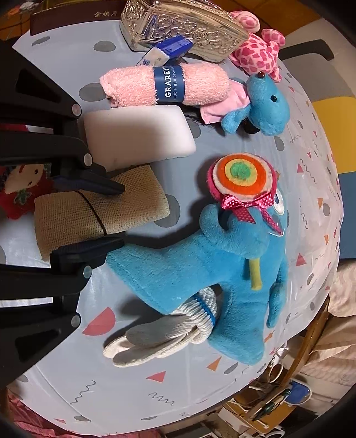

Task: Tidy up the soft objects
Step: 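Place tape roll in gold tray with left tool while right tool grasps beige cloth, then carry the beige rolled cloth into the gold tray and open the right tool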

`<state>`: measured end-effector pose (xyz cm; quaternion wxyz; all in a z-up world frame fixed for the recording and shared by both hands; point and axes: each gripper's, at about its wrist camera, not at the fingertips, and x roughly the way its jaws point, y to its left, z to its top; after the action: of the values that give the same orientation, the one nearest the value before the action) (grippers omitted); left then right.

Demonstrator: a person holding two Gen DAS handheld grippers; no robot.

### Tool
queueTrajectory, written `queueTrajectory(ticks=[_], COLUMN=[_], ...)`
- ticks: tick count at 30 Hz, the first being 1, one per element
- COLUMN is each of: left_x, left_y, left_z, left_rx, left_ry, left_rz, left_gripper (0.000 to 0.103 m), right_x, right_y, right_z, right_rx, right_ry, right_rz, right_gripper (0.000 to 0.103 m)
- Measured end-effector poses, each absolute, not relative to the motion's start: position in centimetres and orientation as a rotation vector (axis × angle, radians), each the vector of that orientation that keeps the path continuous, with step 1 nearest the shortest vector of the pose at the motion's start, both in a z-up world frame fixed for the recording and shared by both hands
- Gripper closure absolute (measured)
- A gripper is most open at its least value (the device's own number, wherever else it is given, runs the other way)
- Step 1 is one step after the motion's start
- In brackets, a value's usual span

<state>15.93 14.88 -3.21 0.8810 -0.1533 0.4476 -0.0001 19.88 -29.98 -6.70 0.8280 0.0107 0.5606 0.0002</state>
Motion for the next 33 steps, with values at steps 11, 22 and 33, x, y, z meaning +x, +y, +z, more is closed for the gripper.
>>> queueTrajectory(ticks=[11, 22, 33], left_x=[15.2, 6.3, 3.7], left_y=[15.9, 13.9, 11.8], left_z=[-2.9, -1.7, -0.9], left_rx=[-0.292, -0.194, -0.150], left_ry=[0.874, 0.860, 0.838], left_rz=[0.069, 0.167, 0.142], left_gripper=[0.032, 0.026, 0.026], right_x=[19.5, 19.0, 18.6], right_y=[-29.8, -30.2, -30.9], right_z=[-6.0, -3.8, -2.5], right_rx=[-0.008, 0.006, 0.043], right_ry=[1.164, 1.074, 0.982], right_rz=[0.007, 0.003, -0.021], right_gripper=[0.072, 0.077, 0.083])
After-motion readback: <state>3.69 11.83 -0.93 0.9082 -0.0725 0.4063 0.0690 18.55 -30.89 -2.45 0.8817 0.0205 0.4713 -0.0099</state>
